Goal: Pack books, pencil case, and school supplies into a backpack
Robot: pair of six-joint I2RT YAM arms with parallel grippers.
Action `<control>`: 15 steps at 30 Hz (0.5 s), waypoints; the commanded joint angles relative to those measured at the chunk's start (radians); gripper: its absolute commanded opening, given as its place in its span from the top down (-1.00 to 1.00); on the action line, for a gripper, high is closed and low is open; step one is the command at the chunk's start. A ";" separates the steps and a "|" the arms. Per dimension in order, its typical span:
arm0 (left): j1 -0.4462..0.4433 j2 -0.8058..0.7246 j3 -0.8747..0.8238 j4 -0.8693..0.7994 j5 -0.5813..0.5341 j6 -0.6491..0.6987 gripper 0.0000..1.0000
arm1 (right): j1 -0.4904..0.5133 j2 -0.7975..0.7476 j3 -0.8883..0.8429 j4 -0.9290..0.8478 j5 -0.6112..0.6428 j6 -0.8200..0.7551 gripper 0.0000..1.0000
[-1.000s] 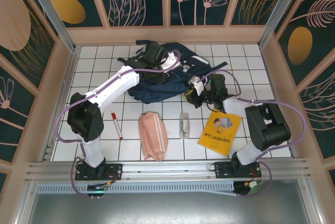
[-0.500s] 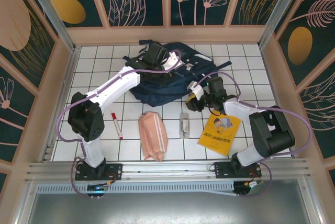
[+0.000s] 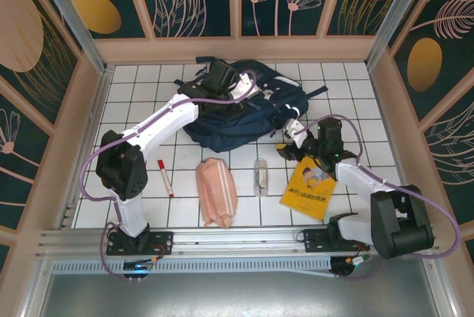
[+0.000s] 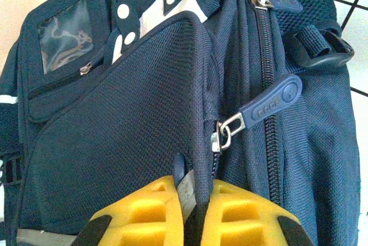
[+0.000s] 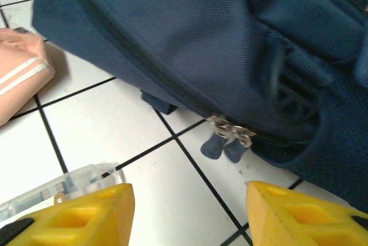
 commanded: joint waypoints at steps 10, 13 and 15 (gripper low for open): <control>0.002 -0.018 0.069 0.079 0.056 -0.049 1.00 | 0.016 0.133 -0.089 0.431 0.072 -0.073 0.09; 0.002 -0.019 0.069 0.082 0.063 -0.056 1.00 | 0.011 0.174 -0.060 0.421 0.065 -0.097 0.10; 0.002 -0.018 0.071 0.085 0.066 -0.063 1.00 | 0.012 0.192 -0.048 0.421 0.049 -0.103 0.17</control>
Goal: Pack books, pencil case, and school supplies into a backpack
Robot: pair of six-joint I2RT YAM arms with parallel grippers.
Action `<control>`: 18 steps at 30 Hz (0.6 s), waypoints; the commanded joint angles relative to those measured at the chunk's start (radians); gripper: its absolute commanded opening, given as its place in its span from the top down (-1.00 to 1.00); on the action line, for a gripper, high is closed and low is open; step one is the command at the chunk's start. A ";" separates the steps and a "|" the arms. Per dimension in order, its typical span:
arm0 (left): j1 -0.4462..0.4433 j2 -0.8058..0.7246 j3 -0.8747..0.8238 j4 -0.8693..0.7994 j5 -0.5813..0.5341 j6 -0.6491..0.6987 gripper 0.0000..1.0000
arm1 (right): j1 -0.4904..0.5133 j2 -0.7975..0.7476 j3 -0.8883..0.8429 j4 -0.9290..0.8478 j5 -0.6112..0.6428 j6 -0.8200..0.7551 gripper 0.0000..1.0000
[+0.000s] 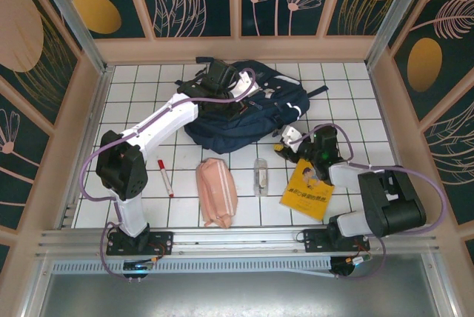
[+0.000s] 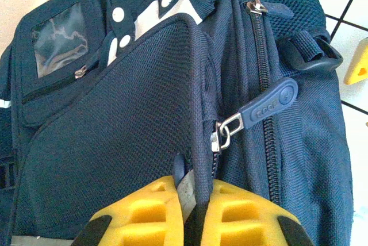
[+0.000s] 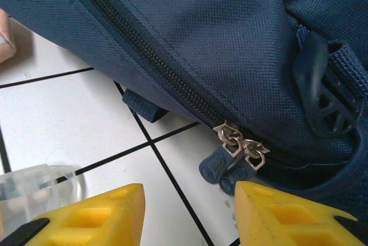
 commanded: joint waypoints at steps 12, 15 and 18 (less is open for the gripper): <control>0.002 -0.016 0.058 0.095 0.064 -0.036 1.00 | 0.006 0.089 0.057 0.101 -0.010 -0.019 0.28; 0.002 -0.013 0.054 0.099 0.077 -0.039 1.00 | 0.020 0.115 0.057 0.133 0.004 -0.008 0.29; 0.002 -0.008 0.048 0.102 0.084 -0.044 1.00 | 0.030 0.145 0.061 0.179 0.034 0.014 0.36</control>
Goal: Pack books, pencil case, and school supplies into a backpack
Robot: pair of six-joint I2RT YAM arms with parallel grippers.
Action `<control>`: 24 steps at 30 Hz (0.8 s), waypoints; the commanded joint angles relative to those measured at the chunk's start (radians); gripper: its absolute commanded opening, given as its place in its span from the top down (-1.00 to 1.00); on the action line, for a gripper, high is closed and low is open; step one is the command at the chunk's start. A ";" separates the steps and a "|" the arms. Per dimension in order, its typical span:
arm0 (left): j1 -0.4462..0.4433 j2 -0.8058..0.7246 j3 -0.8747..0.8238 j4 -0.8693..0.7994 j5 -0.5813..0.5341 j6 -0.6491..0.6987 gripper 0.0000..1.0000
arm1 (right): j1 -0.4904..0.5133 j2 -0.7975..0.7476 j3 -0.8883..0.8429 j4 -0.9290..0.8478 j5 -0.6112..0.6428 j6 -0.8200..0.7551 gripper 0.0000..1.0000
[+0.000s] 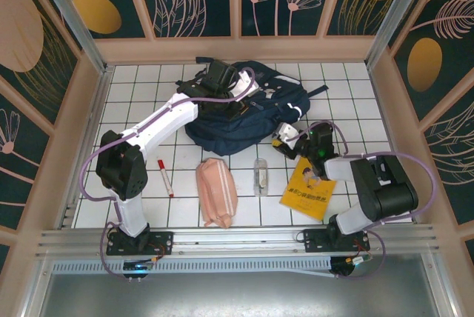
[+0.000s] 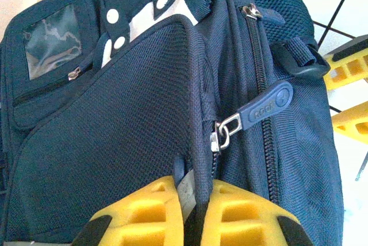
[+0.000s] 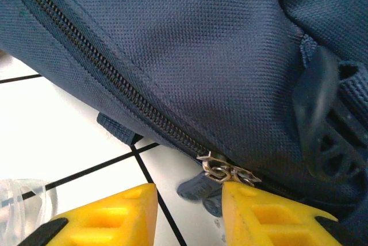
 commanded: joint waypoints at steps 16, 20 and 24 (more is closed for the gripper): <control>0.002 -0.030 -0.004 0.166 0.063 -0.041 1.00 | 0.021 0.032 0.053 0.168 0.245 0.227 0.38; 0.002 -0.027 -0.003 0.178 0.064 -0.049 1.00 | 0.024 0.051 0.105 0.095 0.241 0.222 0.33; 0.002 -0.027 -0.003 0.183 0.067 -0.054 1.00 | 0.024 0.068 0.116 0.079 0.225 0.206 0.35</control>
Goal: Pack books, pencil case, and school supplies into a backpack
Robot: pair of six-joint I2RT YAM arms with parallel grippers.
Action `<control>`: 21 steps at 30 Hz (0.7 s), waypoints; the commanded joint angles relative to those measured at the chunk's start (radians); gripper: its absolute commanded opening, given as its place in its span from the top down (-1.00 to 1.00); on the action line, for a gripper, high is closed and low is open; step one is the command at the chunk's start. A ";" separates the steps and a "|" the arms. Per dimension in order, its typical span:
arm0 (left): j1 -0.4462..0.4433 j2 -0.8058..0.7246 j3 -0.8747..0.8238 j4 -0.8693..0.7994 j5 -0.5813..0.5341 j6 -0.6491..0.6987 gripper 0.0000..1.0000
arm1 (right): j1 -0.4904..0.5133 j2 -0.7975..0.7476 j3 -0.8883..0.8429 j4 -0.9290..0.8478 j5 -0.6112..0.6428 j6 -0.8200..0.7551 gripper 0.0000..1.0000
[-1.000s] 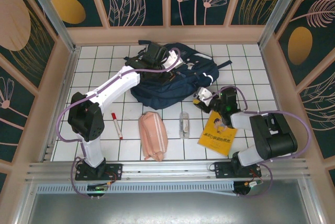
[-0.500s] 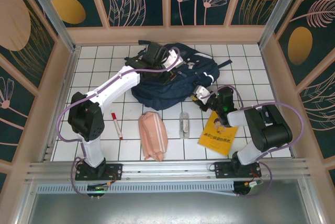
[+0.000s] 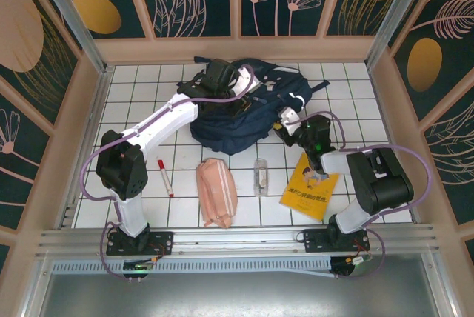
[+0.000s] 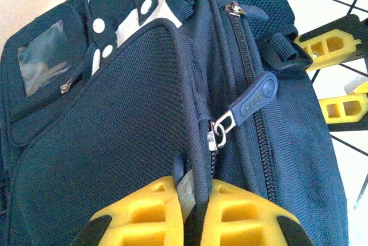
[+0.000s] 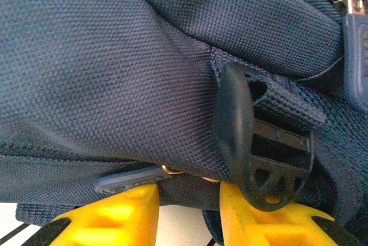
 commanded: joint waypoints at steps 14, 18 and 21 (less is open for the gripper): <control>-0.002 -0.020 0.007 0.126 0.033 -0.037 1.00 | -0.009 -0.040 0.054 -0.214 -0.213 -0.116 0.21; -0.001 -0.022 0.002 0.126 0.031 -0.040 1.00 | -0.011 -0.028 0.153 -0.298 -0.059 0.090 0.18; -0.001 -0.026 -0.008 0.132 0.028 -0.041 1.00 | -0.024 -0.029 0.231 -0.422 0.017 0.328 0.15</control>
